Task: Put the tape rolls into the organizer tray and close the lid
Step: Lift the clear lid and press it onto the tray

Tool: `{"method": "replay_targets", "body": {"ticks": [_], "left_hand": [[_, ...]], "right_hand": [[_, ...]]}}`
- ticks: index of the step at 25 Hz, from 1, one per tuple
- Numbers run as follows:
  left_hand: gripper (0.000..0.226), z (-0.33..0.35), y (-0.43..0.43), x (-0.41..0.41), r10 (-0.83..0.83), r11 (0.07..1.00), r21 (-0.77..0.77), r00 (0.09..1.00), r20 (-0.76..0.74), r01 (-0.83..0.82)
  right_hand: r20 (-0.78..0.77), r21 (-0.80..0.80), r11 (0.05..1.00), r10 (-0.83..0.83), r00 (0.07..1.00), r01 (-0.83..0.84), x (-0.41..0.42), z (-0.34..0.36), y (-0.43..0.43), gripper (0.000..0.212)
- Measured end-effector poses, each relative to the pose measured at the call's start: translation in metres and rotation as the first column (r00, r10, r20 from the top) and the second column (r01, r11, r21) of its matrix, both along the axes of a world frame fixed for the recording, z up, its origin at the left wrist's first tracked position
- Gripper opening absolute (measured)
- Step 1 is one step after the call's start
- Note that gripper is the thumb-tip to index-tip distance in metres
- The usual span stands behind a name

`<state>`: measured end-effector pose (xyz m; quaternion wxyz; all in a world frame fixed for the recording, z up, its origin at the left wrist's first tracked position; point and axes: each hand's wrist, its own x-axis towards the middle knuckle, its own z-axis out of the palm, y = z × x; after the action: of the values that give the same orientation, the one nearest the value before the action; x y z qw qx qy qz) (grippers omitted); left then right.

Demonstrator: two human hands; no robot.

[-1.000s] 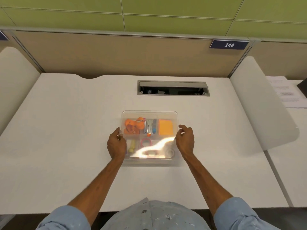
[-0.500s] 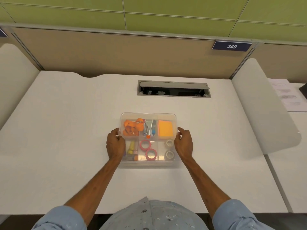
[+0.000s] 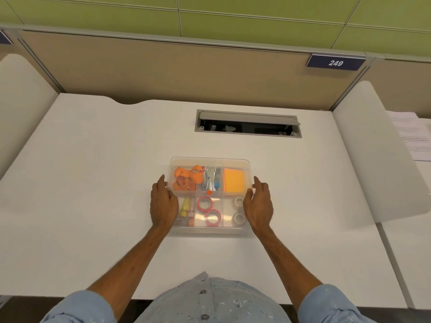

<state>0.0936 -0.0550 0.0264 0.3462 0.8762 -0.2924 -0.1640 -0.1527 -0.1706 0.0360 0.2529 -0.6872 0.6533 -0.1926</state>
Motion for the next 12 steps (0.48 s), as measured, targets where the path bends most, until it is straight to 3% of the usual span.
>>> {"method": "replay_targets", "body": {"ticks": [3,5,9,12], "left_hand": [[0.051,-0.009,0.019,-0.013,-0.148,0.988,0.006,0.960,0.237,0.151],[0.056,-0.015,0.029,-0.022,-0.262,0.965,0.108,0.908,0.328,0.239],[0.065,-0.021,0.034,-0.029,-0.361,0.926,0.238,0.871,0.334,0.292],[0.070,-0.025,0.033,-0.027,-0.375,0.918,0.261,0.870,0.321,0.300]], "right_hand": [[-0.187,-0.158,0.970,0.155,0.970,-0.185,-0.001,-0.011,0.018,0.050],[-0.315,-0.163,0.928,0.272,0.909,-0.334,0.004,-0.015,0.027,0.056],[-0.427,-0.051,0.910,0.353,0.833,-0.411,0.012,-0.022,0.039,0.067],[-0.395,-0.013,0.911,0.373,0.839,-0.411,0.012,-0.024,0.039,0.073]]}}
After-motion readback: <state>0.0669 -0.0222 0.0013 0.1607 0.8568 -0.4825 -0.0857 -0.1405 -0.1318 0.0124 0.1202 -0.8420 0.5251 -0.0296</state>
